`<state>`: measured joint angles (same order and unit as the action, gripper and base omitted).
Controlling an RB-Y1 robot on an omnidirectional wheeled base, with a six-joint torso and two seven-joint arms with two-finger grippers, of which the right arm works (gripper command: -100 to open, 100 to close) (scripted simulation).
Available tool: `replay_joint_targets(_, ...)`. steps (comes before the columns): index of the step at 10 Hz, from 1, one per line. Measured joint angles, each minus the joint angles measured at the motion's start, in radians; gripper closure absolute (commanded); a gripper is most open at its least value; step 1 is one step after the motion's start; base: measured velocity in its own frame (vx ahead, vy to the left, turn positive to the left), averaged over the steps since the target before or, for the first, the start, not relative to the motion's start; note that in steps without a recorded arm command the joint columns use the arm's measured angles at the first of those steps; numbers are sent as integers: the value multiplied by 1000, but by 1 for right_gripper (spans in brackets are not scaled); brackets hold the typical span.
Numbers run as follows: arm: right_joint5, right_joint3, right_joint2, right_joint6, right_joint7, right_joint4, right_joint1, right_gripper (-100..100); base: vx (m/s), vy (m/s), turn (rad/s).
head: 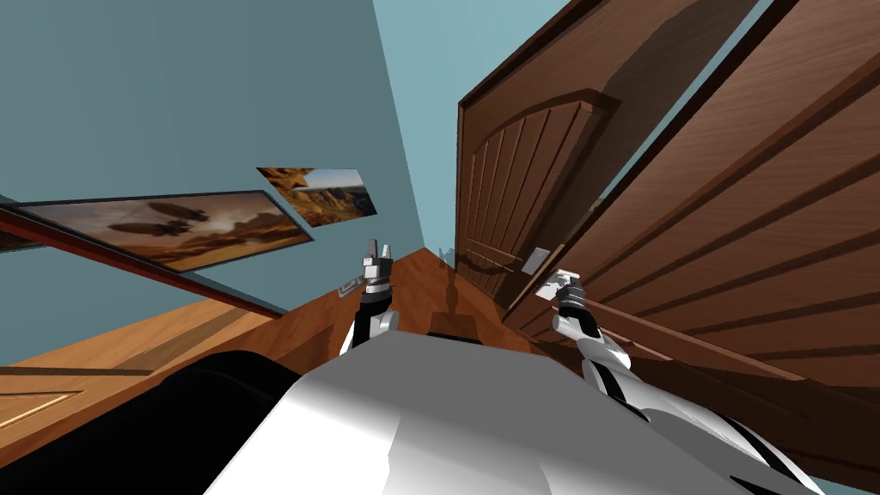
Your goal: Pull the door open
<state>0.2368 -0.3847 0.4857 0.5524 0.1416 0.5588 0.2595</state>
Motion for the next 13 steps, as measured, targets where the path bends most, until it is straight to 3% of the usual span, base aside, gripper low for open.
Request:
replay_joint_targets(1,0,-2,0,3,-2,-2,1,-100,74,-48,12)
replay_joint_targets(2,0,-2,1,3,-2,-2,1,100,-6,4,-7)
replay_joint_targets(7,0,-1,0,2,-3,-3,0,100,-15,10,0)
replay_joint_targets(9,-3,6,3,2,4,-1,5,100,-193,-44,69)
replay_joint_targets(12,-15,33,-13,-27,13,55,-5,100,-212,-42,71)
replay_joint_targets(13,-20,45,-13,-20,20,34,4,100,-204,-42,74)
